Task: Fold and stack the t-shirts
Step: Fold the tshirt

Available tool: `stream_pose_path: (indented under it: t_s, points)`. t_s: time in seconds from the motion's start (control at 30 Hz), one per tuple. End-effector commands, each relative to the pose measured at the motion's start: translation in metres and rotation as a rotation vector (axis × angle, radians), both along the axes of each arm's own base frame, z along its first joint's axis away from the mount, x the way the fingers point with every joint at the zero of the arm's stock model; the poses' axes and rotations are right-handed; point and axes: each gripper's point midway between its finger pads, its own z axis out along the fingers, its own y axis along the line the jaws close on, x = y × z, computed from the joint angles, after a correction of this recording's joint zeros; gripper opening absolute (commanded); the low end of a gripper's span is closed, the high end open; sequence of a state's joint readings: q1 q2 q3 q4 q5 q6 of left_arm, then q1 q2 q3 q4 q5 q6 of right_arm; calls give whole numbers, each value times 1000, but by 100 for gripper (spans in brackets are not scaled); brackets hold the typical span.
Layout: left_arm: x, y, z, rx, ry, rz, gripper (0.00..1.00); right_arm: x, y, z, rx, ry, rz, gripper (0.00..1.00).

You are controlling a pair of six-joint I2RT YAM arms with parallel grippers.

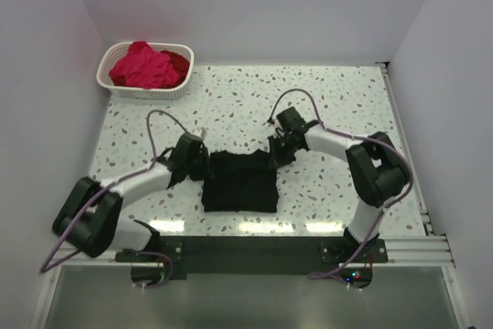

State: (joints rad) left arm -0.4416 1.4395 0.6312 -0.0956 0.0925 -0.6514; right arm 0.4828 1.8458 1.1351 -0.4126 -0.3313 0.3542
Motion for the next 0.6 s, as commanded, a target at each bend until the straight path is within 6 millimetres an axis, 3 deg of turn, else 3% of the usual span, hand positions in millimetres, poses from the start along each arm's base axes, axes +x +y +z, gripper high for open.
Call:
stream_pose_path:
  t_s: [0.0,0.07,0.1,0.13,0.27,0.3,0.33,0.4,0.43,0.57]
  points:
    - [-101,4,-2,-13,149,-19,0,-125,-14,-5,-148,173,189,0]
    - [-127,6,5,-33,152,-37,0,-149,-10,11,-113,152,206,0]
    - [-123,6,26,-84,79,-20,0,-167,-15,10,-122,177,220,0]
    - [-128,12,32,-75,77,-12,0,-171,-15,15,-107,179,208,0]
    - [-106,8,84,-100,-62,-10,0,-156,-20,55,-96,59,179,0]
    - [-102,6,79,-73,-42,-23,0,-140,-19,67,-85,29,153,0]
    - [-90,1,84,-82,-69,-17,0,-133,-22,69,-93,27,151,0]
    - [-78,2,69,-46,-42,-14,0,-112,-29,65,-101,49,102,0]
    - [-63,3,69,-68,-63,12,0,-108,-29,62,-91,54,106,0]
    - [-46,4,53,-53,-34,7,0,-105,-26,43,-65,112,95,0]
